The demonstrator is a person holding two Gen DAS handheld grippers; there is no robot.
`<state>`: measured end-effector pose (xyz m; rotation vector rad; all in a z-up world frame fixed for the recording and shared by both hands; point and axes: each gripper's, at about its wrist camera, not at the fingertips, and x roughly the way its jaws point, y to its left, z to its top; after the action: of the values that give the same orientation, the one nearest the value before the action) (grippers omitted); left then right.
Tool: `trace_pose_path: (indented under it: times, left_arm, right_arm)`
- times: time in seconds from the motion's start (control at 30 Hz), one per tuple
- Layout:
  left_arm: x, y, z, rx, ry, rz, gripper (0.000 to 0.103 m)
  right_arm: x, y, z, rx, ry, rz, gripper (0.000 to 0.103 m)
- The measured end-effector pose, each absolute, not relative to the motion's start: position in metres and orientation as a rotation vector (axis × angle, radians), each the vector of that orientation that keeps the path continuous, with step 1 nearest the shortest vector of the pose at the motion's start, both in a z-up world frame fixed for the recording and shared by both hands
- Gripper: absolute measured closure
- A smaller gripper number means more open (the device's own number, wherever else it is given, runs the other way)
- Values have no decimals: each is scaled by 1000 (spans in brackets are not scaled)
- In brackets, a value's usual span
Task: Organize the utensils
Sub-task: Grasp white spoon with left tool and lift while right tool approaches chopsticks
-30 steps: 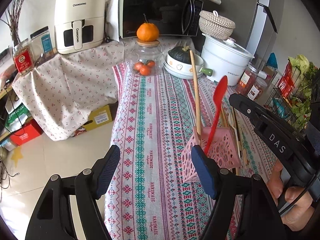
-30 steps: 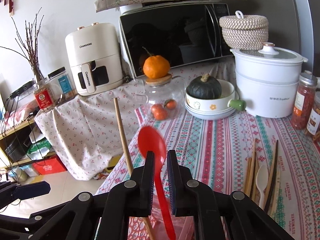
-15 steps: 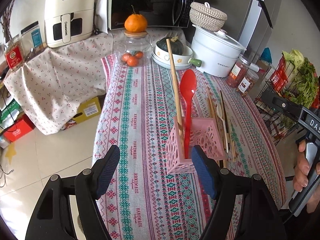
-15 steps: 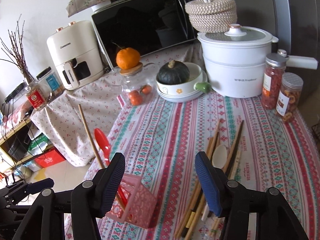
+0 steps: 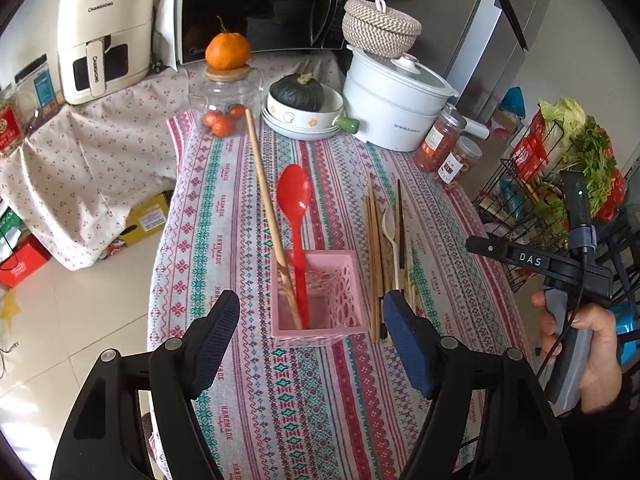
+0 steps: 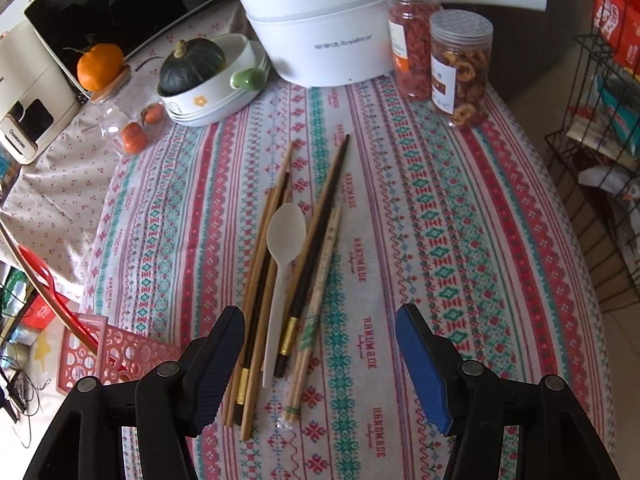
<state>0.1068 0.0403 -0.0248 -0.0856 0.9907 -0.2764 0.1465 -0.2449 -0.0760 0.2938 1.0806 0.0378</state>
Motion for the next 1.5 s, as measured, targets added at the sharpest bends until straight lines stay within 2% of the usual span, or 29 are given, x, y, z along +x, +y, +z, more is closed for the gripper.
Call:
trace_pose_path:
  times: [0.3, 0.6, 0.73, 0.87, 0.97, 1.2, 1.27, 1.4, 1.43, 1.5]
  left_arm:
    - [136, -47, -10, -45, 1064, -365, 26]
    - [205, -107, -69, -33, 1183, -297, 29]
    - [235, -119, -102, -63, 1226, -256, 48]
    - [256, -128, -129, -69, 1256, -220, 60]
    - [268, -133, -142, -56, 1259, -193, 67]
    - [287, -139, -162, -26, 1270, -157, 74]
    - [290, -139, -167, -23, 1278, -148, 82]
    - [291, -137, -170, -28, 1278, -154, 89]
    - [293, -137, -170, -18, 1273, -156, 97]
    - [291, -138, -166, -9, 1260, -175, 101]
  right_arm:
    - [147, -271, -85, 281, 1165, 21, 31]
    - [149, -299, -96, 300, 1203, -8, 31]
    - [154, -304, -106, 270, 1227, -12, 31]
    - [159, -306, -117, 236, 1253, -13, 31]
    - [162, -304, -124, 219, 1270, -5, 31]
    - [167, -305, -131, 211, 1281, -10, 31]
    - [168, -305, -132, 214, 1282, -11, 31]
    - [168, -305, -134, 205, 1285, -9, 31]
    - [168, -305, -134, 204, 1286, -12, 31]
    - [168, -306, -134, 206, 1287, -18, 31]
